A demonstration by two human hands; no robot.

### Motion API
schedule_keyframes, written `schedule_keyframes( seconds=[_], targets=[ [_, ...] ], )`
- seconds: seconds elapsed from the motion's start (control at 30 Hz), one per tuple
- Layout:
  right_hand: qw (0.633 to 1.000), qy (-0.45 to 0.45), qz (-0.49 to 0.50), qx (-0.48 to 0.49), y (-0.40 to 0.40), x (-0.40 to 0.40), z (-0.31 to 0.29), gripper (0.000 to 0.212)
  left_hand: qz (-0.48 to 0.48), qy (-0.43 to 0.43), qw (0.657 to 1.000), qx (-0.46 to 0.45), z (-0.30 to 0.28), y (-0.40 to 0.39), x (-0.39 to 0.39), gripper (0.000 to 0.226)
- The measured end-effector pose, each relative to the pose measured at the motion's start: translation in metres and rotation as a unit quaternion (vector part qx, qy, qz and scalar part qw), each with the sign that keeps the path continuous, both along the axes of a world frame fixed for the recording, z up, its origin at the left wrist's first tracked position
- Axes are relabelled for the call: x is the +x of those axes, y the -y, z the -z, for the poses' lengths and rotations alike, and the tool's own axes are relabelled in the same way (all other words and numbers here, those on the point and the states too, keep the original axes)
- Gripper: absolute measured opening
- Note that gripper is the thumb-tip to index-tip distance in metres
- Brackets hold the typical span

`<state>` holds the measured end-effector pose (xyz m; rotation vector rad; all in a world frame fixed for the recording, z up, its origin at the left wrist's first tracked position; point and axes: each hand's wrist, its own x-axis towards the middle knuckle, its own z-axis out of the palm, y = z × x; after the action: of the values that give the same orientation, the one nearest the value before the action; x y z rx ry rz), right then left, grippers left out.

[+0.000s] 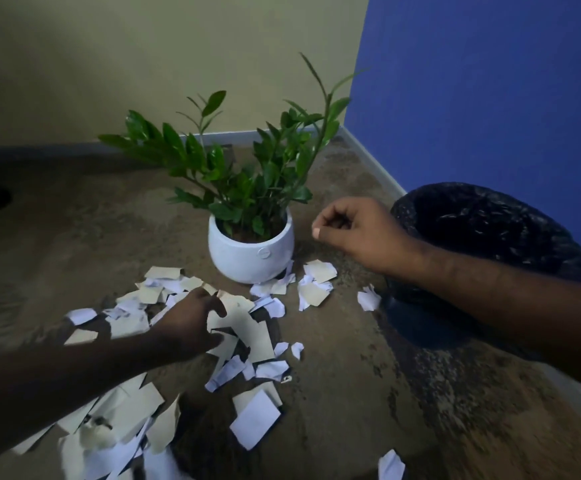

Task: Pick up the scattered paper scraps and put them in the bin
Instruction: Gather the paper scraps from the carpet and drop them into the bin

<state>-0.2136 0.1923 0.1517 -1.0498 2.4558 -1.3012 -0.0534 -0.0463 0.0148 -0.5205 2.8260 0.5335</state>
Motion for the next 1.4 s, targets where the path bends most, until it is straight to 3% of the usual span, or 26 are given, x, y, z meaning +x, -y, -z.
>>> schedule_keyframes(
  seconds=[0.1, 0.23, 0.3, 0.4, 0.5, 0.6, 0.7, 0.8, 0.97, 1.1, 1.23, 1.4],
  targets=[
    [0.993, 0.065, -0.045, 0.086, 0.014, 0.004, 0.033, 0.012, -0.031, 0.06, 0.997, -0.041, 0.018, 0.008, 0.001, 0.07],
    [0.969, 0.095, -0.042, 0.226, 0.018, 0.003, 0.082, 0.021, -0.054, 0.061, 0.997, -0.013, 0.036, 0.012, -0.007, 0.09],
    [0.955, 0.101, -0.018, 0.278, 0.019, 0.002, 0.109, 0.039, -0.049, 0.059, 0.997, -0.001, 0.044, 0.013, -0.015, 0.097],
    [0.931, 0.107, 0.01, 0.35, 0.022, -0.004, 0.147, 0.086, -0.054, 0.068, 0.996, 0.026, 0.056, 0.014, -0.027, 0.108],
    [0.923, 0.09, 0.067, 0.368, 0.032, -0.014, 0.168, 0.105, -0.059, 0.09, 0.993, 0.038, 0.066, 0.013, -0.036, 0.118],
    [0.917, 0.058, 0.118, 0.377, 0.043, -0.031, 0.18, 0.118, -0.057, 0.101, 0.993, 0.032, 0.075, 0.01, -0.04, 0.116],
    [0.91, 0.096, 0.174, 0.363, 0.057, -0.053, 0.19, 0.122, -0.056, 0.086, 0.994, 0.024, 0.086, 0.008, -0.039, 0.104],
    [0.895, 0.102, 0.167, 0.4, 0.07, -0.072, 0.199, 0.131, -0.061, 0.071, 0.995, 0.03, 0.095, 0.008, -0.038, 0.102],
    [0.914, 0.095, 0.063, 0.389, 0.092, -0.074, 0.218, 0.127, -0.071, 0.048, 0.996, 0.039, 0.102, 0.014, -0.038, 0.103],
    [0.913, 0.07, 0.098, 0.389, 0.106, -0.051, 0.231, 0.128, -0.123, 0.004, 0.991, 0.052, 0.101, 0.011, -0.042, 0.109],
    [0.938, 0.031, 0.139, 0.315, 0.099, -0.02, 0.241, 0.081, -0.104, -0.005, 0.994, 0.046, 0.097, 0.003, -0.058, 0.111],
    [0.951, -0.019, 0.045, 0.305, 0.11, 0.019, 0.244, 0.057, -0.054, -0.007, 0.997, 0.055, 0.095, 0.001, -0.057, 0.089]
  ],
)
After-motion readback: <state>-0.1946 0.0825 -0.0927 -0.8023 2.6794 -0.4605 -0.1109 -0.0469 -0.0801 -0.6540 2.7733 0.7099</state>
